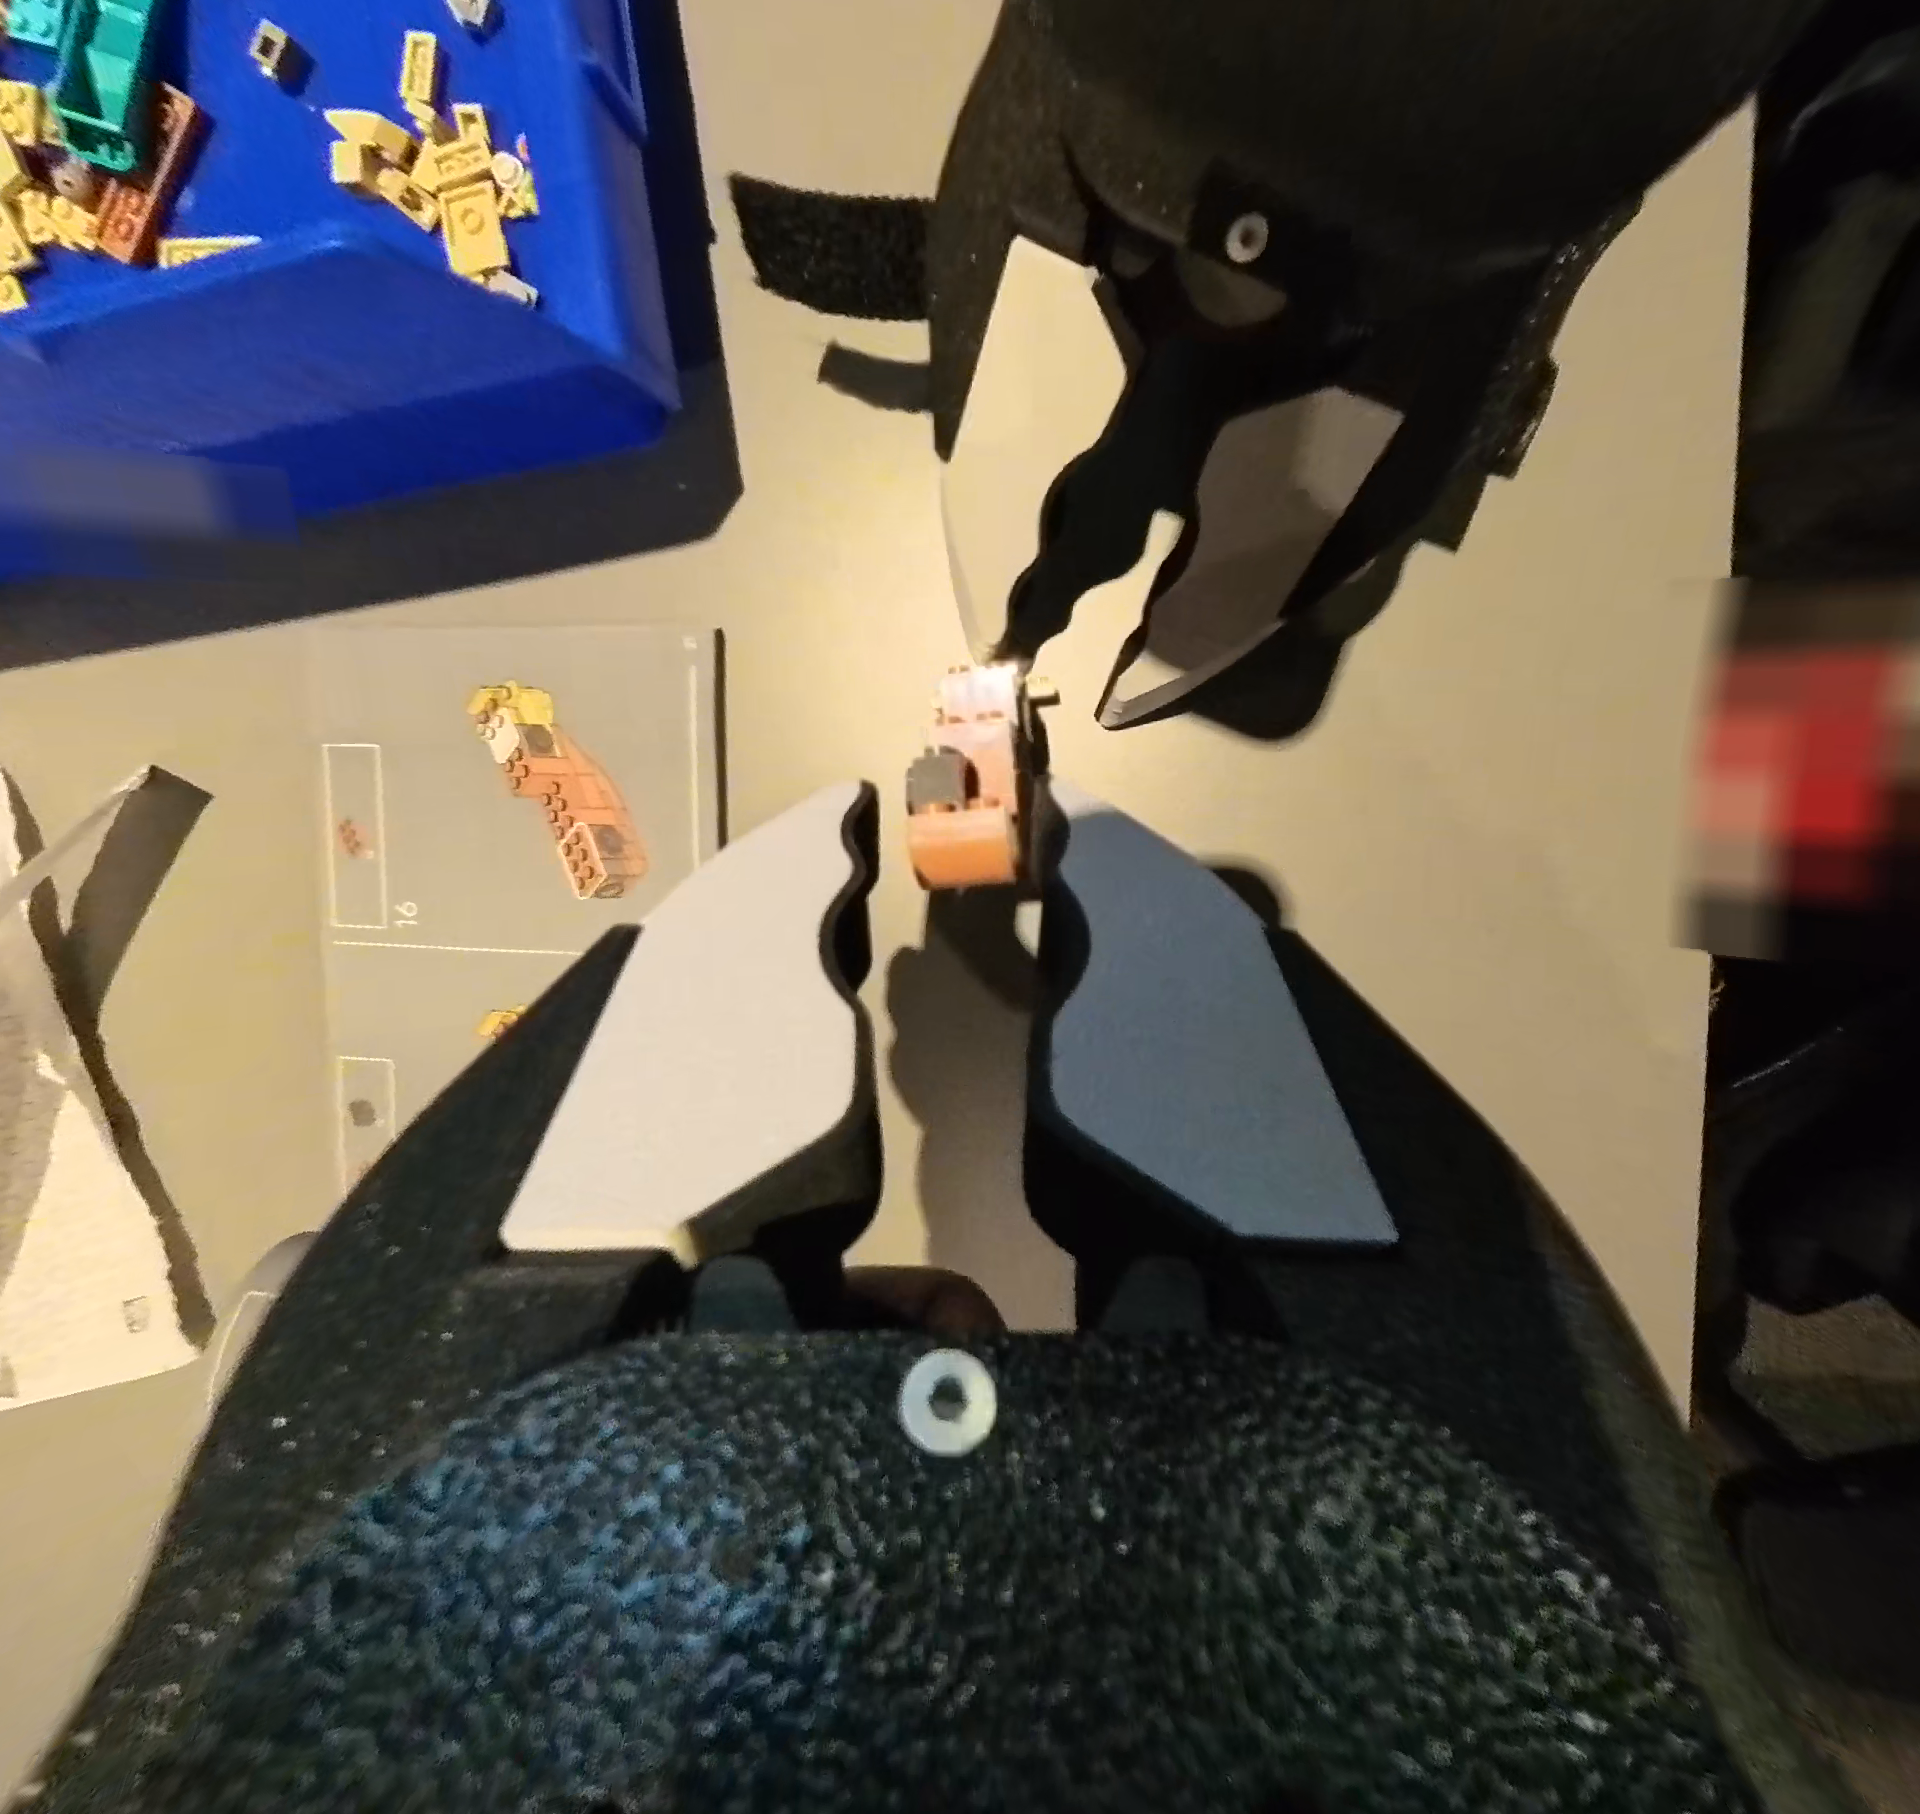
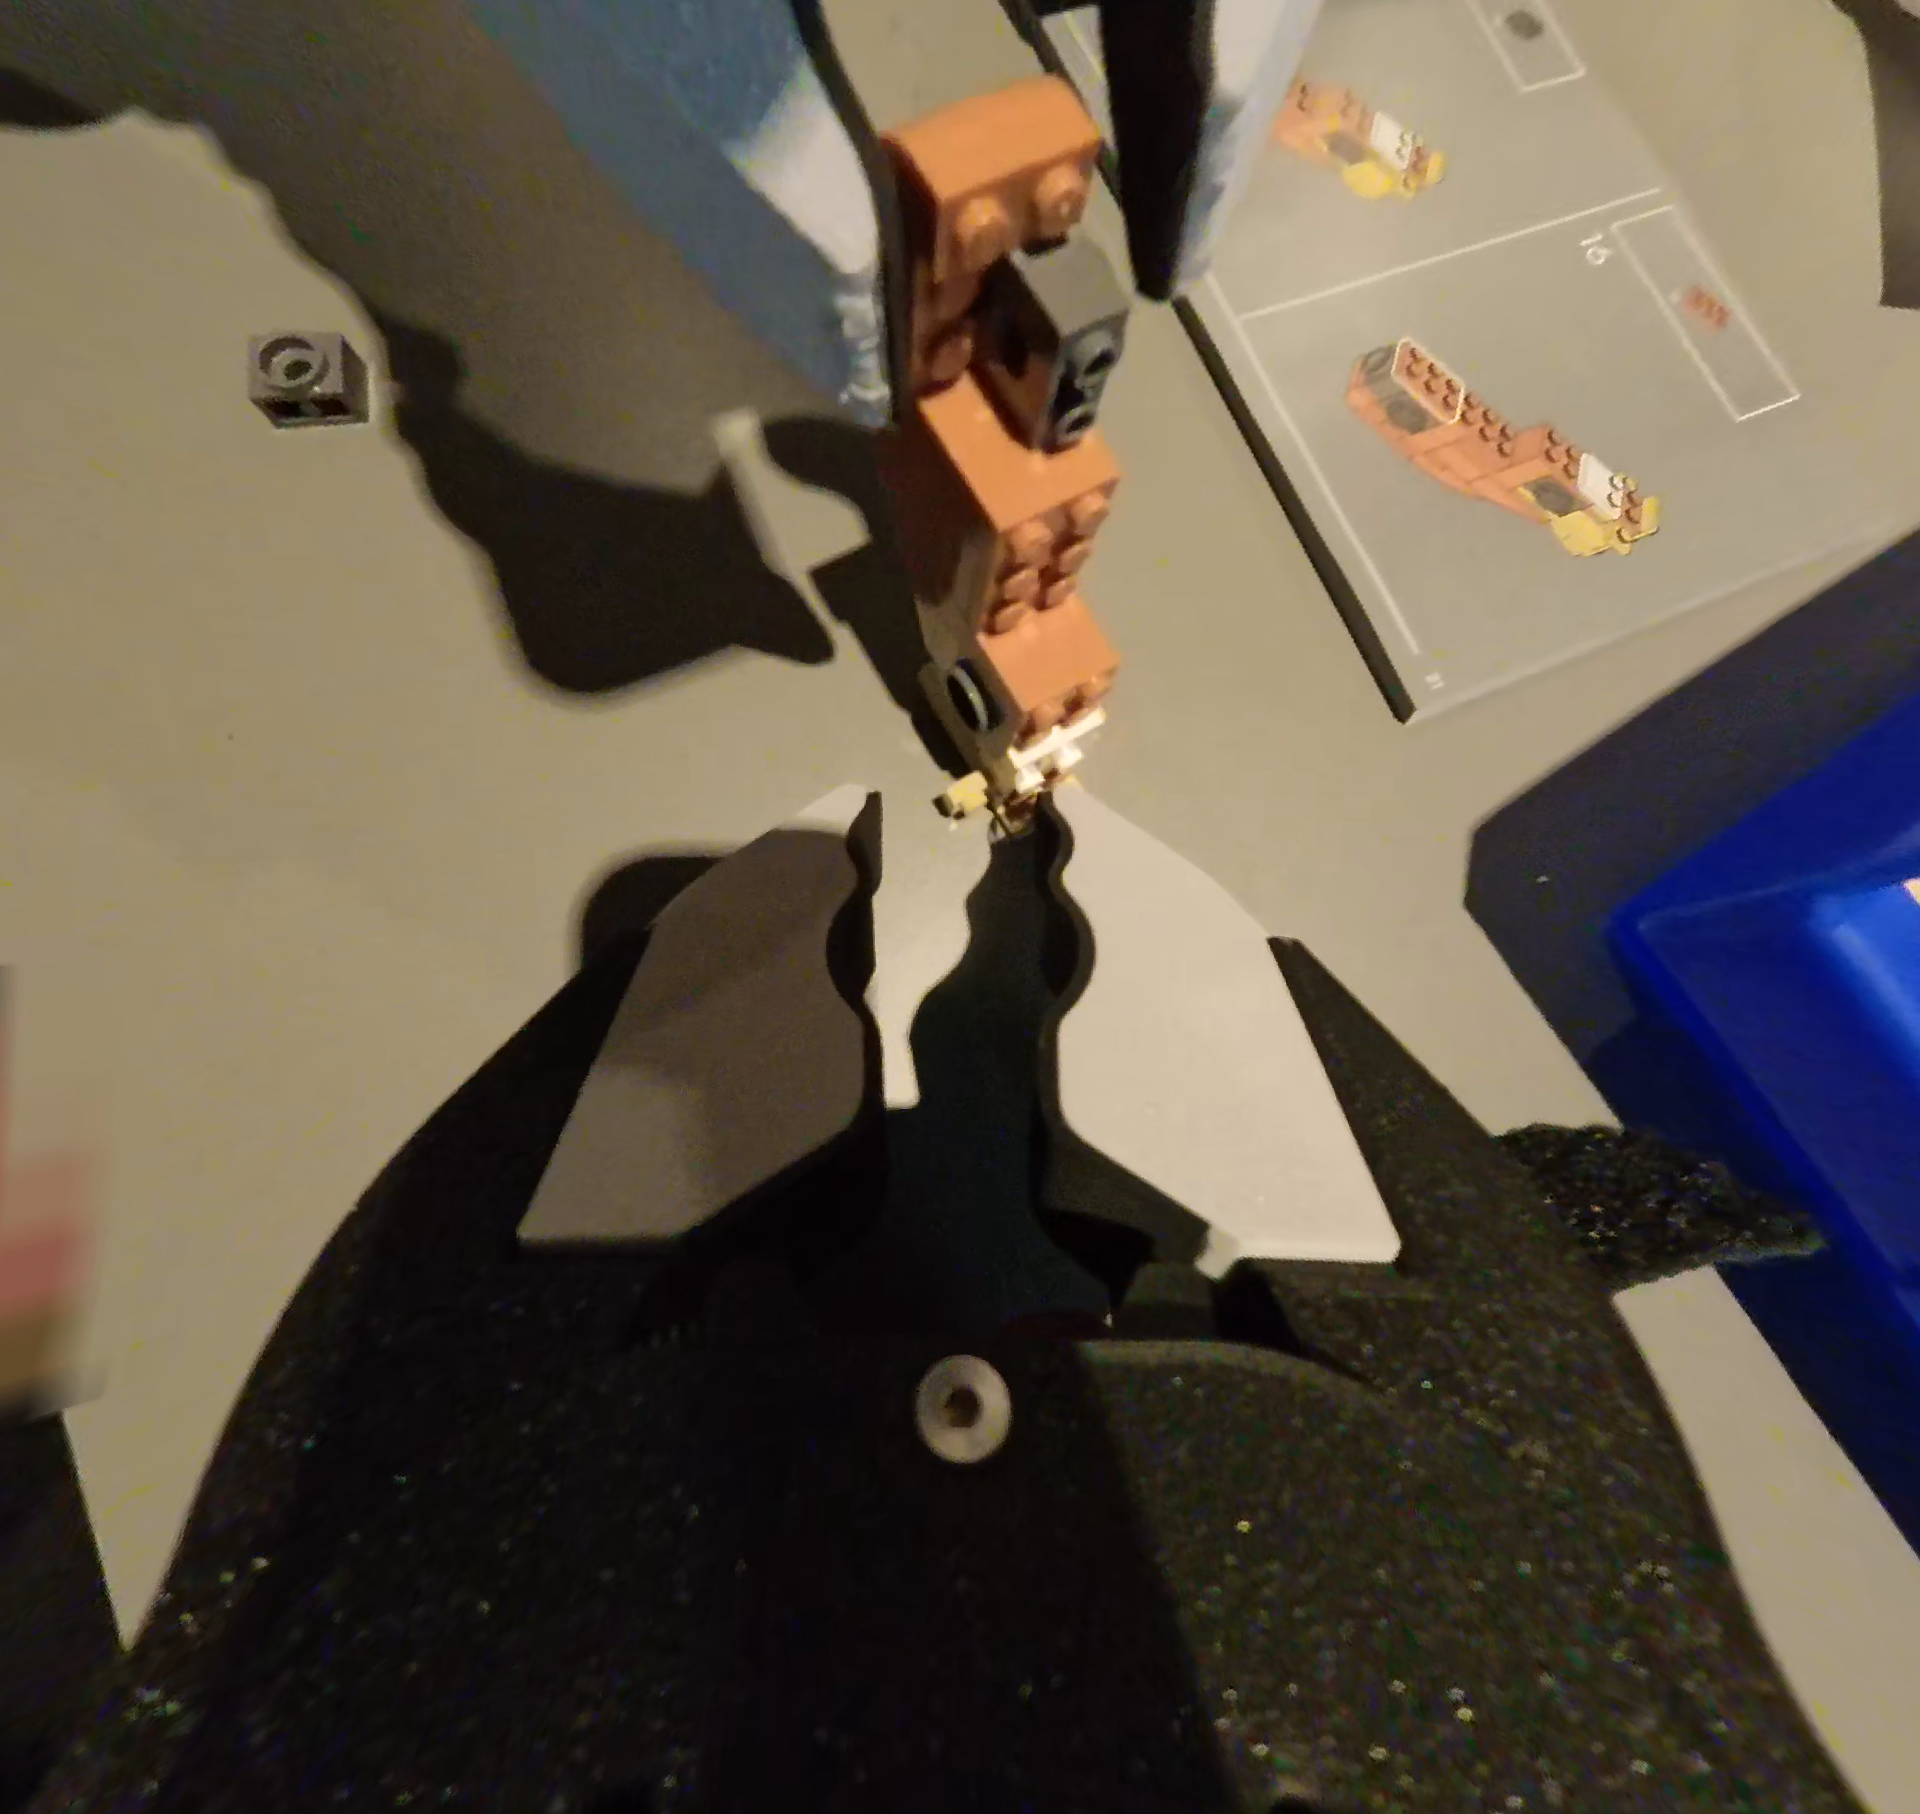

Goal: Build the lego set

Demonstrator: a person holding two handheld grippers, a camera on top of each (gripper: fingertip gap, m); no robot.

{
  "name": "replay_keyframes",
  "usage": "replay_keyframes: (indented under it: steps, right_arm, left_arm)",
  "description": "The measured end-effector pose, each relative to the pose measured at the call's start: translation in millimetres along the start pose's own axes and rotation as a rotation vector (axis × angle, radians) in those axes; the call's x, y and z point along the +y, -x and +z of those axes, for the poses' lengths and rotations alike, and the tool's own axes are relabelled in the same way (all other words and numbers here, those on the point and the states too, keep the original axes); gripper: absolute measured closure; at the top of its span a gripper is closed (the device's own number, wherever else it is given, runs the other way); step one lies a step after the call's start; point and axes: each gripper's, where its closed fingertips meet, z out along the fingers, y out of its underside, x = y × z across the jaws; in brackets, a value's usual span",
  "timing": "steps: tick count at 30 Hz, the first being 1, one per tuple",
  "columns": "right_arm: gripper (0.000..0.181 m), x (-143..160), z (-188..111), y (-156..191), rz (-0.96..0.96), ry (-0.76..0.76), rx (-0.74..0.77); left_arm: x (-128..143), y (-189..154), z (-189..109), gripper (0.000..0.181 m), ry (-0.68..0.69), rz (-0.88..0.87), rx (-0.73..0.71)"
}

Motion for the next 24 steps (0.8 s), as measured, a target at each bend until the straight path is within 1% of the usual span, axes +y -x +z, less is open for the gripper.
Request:
replay_keyframes:
  steps: [10,12,15,17,19,22,24]
  right_arm:
    - [0.153,-2.9,-2.3,-1.4,-0.002,-0.027,0.011]
    - [0.153,-4.3,-4.6,-2.5,0.008,-0.046,0.017]
    - [0.152,-1.6,-10.6,-6.6,0.02,-0.062,0.043]
    - [0.152,1.6,-17.2,-9.4,0.029,-0.081,0.063]
    - [0.152,3.2,-25.6,-9.3,0.029,-0.116,0.07]
    - [0.152,7.2,-35.8,-6.3,0.027,-0.142,0.081]
    - [0.152,7.1,-39.5,0.4,0.007,-0.155,0.077]
  left_arm:
    - [0.0,3.4,-4.4,0.149,-0.053,-0.029,-0.02]
    - [-0.9,6.7,-12.3,0.147,-0.089,-0.049,-0.053]
    - [5.7,8.0,-35.8,0.143,-0.171,-0.097,-0.133]
    - [21.2,0.4,-50.9,0.142,-0.217,-0.133,-0.177]
    - [46.6,-14.1,-54.8,0.141,-0.228,-0.175,-0.189]
    - [87.6,-48.6,-36.2,0.141,-0.209,-0.237,-0.129]
    - [105.6,-68.1,-20.4,0.141,-0.198,-0.262,-0.1]
